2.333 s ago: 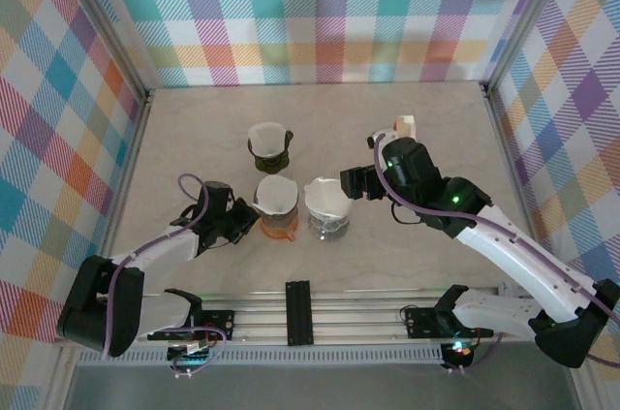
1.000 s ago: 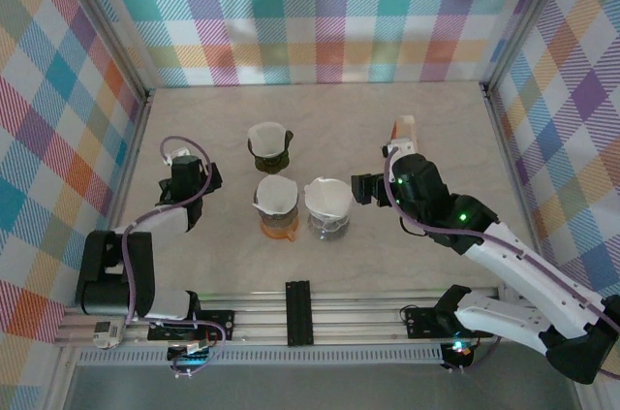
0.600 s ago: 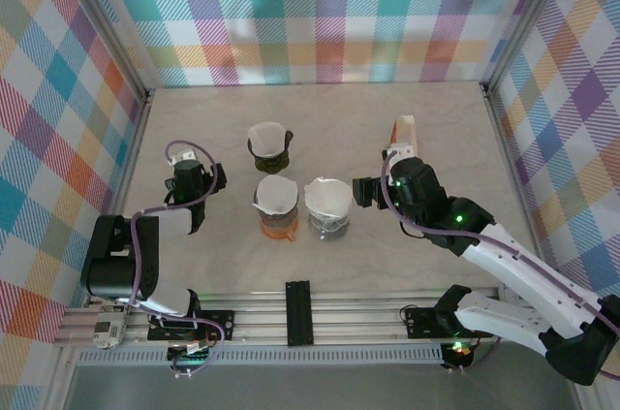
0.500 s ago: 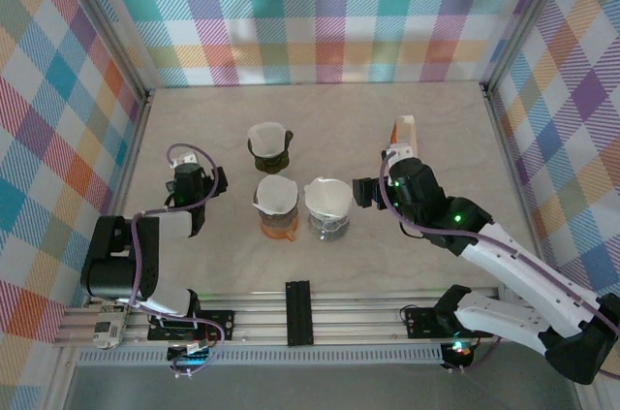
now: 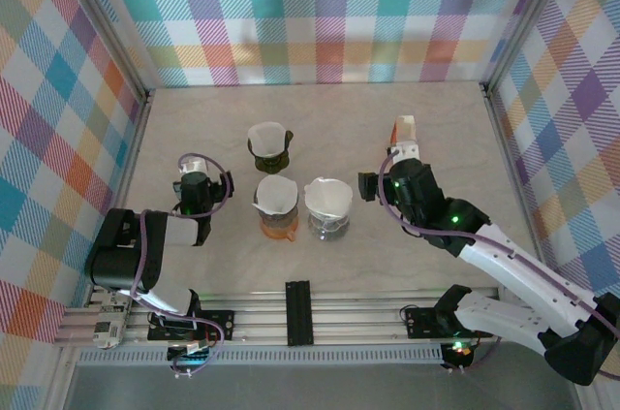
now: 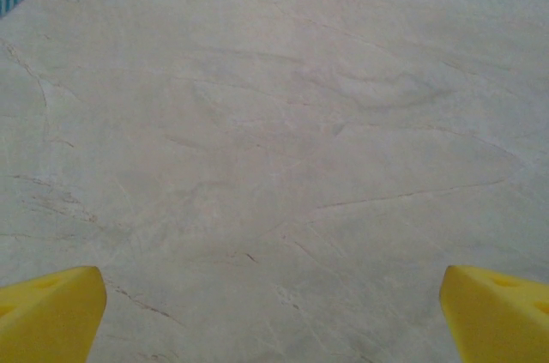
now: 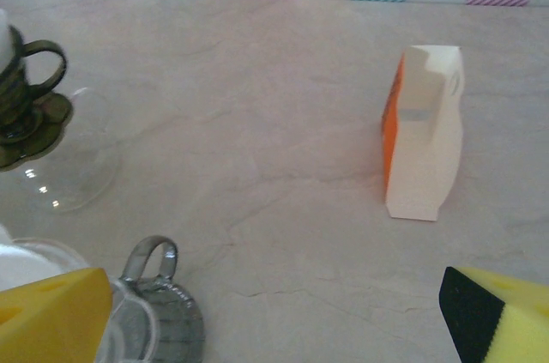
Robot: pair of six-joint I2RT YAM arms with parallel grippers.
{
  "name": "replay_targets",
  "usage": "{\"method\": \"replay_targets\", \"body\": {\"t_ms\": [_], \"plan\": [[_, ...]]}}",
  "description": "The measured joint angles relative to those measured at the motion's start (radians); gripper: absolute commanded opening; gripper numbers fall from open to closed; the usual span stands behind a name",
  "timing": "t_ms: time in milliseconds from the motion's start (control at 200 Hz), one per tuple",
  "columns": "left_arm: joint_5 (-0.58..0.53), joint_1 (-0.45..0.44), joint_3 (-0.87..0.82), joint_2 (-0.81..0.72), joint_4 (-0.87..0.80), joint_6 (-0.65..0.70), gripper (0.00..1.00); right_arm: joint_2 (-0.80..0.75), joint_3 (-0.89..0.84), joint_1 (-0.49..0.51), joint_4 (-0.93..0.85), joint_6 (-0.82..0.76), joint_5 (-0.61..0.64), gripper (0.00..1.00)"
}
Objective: Place the coffee filter in the dripper
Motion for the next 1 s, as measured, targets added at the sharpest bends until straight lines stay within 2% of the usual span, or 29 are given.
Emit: {"method": "replay_targets", "body": {"t_ms": [205,375,550,790,1000], "plan": [[-0.014,-0.002,0.0,0.0,0.007,0.0,1.0,0.027,-0.029,-0.176,0.035,0.003,0.007,0.99],[-0.022,-0.002,0.0,0.0,0.007,0.0,1.0,0.075,-0.145,-0.327,0.201,-0.082,0.002,0.99],[-0.024,-0.002,0.0,0.0,0.007,0.0,1.0,0.235,-0.206,-0.488,0.378,-0.156,-0.024,0.99],[-0.025,-0.003,0.0,0.001,0.007,0.0,1.0,0.454,-0.343,-0.574,0.717,-0.263,-0.117,0.99],[-0.025,-0.003,0.0,0.001,0.007,0.0,1.0,0.524,-0.395,-0.655,0.937,-0.282,-0.25,0.99]]}}
